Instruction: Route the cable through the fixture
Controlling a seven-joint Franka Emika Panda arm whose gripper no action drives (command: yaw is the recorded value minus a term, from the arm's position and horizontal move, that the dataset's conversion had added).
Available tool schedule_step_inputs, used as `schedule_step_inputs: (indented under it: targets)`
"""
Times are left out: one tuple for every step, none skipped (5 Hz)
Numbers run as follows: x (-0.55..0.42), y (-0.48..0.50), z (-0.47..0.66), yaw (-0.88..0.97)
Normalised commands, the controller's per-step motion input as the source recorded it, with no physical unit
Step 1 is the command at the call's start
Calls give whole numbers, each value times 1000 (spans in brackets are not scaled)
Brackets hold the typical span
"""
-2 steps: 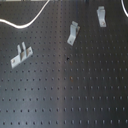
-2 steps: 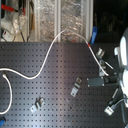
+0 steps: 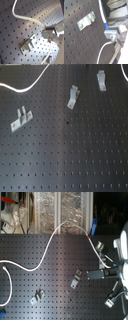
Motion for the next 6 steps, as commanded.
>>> schedule_step_inputs:
  targets:
    - [-2, -4, 400, 151]
    - [-3, 1, 371, 306]
    - [-116, -70, 294, 400]
    - [-230, -187, 255, 480]
    - [-218, -225, 221, 360]
    - [-53, 13, 330, 126]
